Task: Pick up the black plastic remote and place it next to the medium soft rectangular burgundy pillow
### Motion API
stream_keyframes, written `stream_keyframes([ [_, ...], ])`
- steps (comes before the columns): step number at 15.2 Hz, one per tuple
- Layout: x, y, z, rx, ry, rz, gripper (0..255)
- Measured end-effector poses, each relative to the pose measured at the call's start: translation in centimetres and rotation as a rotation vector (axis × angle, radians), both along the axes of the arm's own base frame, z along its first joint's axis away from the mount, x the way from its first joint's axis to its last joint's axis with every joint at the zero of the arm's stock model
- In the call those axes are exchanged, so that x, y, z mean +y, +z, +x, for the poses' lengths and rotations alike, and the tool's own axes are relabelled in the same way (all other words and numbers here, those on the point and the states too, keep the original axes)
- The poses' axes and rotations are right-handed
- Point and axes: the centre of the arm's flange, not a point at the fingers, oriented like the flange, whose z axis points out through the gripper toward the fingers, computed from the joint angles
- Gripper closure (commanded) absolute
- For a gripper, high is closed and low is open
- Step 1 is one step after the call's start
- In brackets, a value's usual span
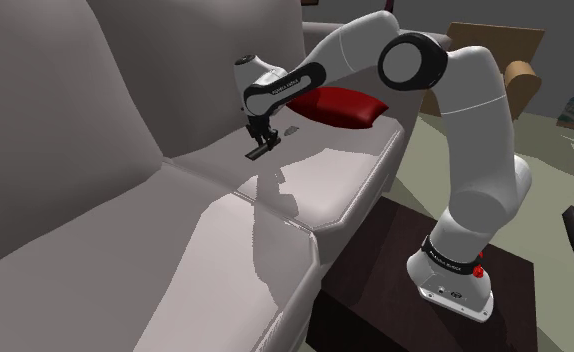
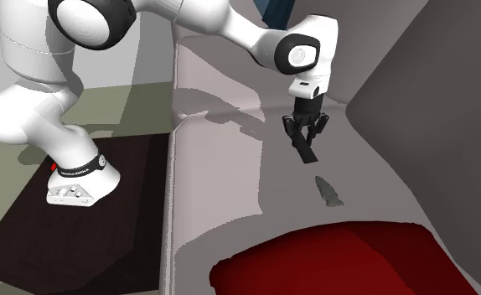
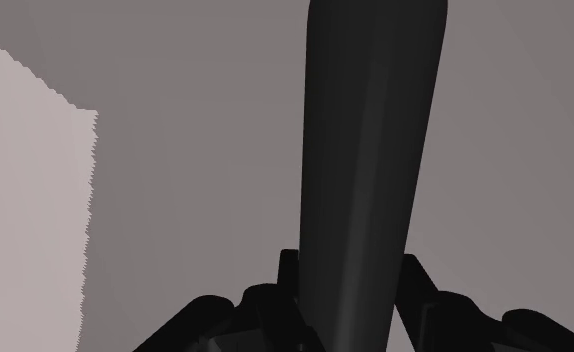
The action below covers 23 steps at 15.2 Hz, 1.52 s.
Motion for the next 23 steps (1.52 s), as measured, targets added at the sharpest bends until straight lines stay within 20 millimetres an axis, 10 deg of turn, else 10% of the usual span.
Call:
stream_keyframes([
  [23, 0.0, 11.6, -0.1, 0.005, -0.001, 0.000, 255],
])
